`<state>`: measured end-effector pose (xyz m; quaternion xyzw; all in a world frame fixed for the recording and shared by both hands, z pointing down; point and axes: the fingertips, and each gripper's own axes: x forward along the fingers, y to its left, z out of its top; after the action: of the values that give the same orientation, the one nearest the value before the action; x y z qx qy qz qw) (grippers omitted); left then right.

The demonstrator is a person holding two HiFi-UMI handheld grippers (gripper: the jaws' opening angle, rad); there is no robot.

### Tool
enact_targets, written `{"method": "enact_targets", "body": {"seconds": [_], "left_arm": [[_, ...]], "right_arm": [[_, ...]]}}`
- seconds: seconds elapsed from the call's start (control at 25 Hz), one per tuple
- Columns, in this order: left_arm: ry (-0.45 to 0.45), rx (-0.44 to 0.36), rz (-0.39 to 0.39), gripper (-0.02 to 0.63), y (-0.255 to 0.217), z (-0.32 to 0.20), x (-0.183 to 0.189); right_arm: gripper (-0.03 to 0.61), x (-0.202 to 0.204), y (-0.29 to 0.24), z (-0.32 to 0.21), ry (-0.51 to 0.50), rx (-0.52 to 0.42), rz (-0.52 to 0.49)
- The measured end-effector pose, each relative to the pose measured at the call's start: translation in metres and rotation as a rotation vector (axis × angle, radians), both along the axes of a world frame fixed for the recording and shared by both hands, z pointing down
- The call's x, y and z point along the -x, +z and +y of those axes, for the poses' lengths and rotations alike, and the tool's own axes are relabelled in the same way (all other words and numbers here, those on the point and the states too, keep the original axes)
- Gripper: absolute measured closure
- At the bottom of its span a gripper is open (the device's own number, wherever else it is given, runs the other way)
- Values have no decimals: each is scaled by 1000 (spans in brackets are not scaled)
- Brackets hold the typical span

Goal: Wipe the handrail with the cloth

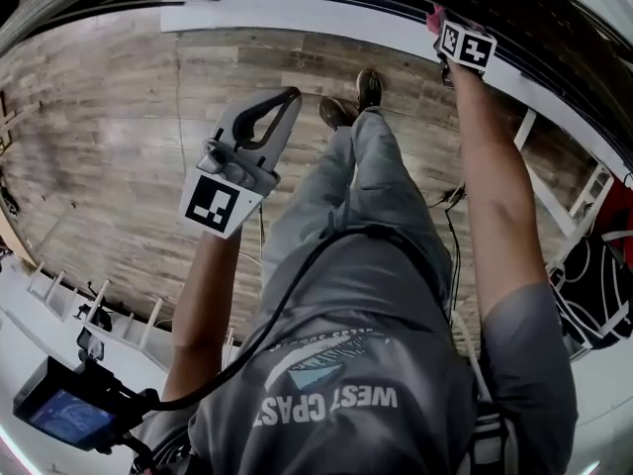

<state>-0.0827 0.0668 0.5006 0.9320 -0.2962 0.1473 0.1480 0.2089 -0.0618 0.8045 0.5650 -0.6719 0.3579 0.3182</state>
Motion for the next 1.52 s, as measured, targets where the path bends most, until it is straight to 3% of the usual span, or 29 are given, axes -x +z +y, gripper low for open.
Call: {"method": "enact_targets", "body": {"seconds": [0.12, 0.28, 0.44, 0.64, 0.76, 0.88, 1.08, 1.2, 1.44, 1.52], "left_arm": [[8, 5, 0, 607, -4, -3, -16], [22, 10, -23, 607, -8, -16, -35], [0, 9, -26, 607, -10, -31, -46], [-15, -2, -37, 607, -7, -45, -52], [-25, -27, -36, 607, -9, -55, -54], [-33, -47, -32, 607, -13, -60, -56], [-17, -25, -43, 607, -7, -48, -54], [0, -13, -46, 607, -5, -44, -53], [-2, -37, -53, 607, -14, -32, -21], [-9, -39, -54, 607, -15, -31, 0]], "right_arm": [[549, 64, -2, -19, -116, -32, -80], [549, 106, -12, -37, -130, -48, -150], [549, 82, -12, -32, -184, -70, -100], [549, -13, -2, -6, -21, -68, -33], [549, -39, 4, 4, 43, -40, -29], [549, -22, 9, 0, 56, -35, -52], [549, 58, 9, -12, -129, -53, -89], [549, 82, 7, -21, -149, -58, -115], [549, 54, 3, 0, -159, -69, -65], [549, 39, 4, 8, -101, -60, -44]]}}
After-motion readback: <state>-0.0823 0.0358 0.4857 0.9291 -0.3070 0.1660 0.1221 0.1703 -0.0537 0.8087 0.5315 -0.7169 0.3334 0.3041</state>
